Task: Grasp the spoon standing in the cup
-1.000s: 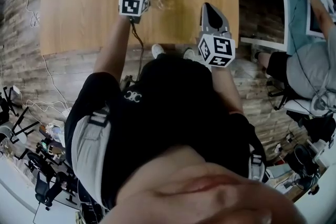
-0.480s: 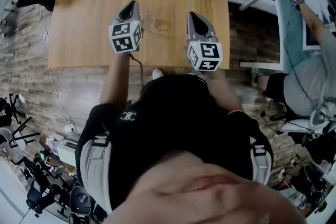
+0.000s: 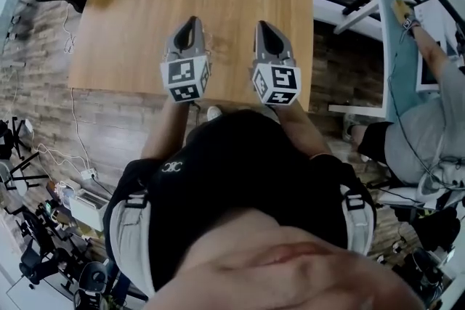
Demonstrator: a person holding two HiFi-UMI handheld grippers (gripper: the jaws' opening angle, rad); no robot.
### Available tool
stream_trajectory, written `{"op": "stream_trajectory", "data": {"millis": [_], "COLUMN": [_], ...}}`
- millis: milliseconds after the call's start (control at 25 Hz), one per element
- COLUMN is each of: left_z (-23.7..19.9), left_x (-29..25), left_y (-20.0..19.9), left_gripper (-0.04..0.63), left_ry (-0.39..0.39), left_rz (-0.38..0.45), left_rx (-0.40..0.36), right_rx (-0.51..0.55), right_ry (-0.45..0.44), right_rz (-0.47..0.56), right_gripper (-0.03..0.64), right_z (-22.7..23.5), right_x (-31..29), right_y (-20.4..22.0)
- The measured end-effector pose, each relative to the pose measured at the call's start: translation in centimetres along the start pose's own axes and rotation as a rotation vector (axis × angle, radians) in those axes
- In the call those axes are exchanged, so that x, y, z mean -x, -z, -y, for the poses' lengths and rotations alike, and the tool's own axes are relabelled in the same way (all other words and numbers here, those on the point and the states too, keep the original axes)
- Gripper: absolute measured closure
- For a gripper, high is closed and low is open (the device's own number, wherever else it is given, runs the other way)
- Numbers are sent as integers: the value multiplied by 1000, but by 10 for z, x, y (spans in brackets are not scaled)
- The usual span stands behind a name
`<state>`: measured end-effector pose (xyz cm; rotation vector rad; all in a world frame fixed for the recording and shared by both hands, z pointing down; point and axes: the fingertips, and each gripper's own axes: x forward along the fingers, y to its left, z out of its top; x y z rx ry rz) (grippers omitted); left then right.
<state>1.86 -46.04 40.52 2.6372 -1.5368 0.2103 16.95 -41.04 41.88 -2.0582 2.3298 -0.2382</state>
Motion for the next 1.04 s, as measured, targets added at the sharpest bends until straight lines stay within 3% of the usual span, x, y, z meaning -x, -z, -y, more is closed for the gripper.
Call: {"op": "stream_trajectory", "data": {"millis": [520,720,1040], "left_z": [51,42,46], "left_x": [13,11,25], "left_y": [16,32,23], "left_gripper": [580,579,580], "left_ry": [-18,-14,-1], "left_rz": [-21,-62,-58], "left_rx": [-37,-12,-30], "right_rx": [10,-2,-24], "right_ry": [-63,-102,-99], "right_rz": [-3,-9,-29], "right_gripper": [618,618,618], "right_z": [2,-11,-15], "right_x": [28,29,42], "right_y": [0,7,9]}}
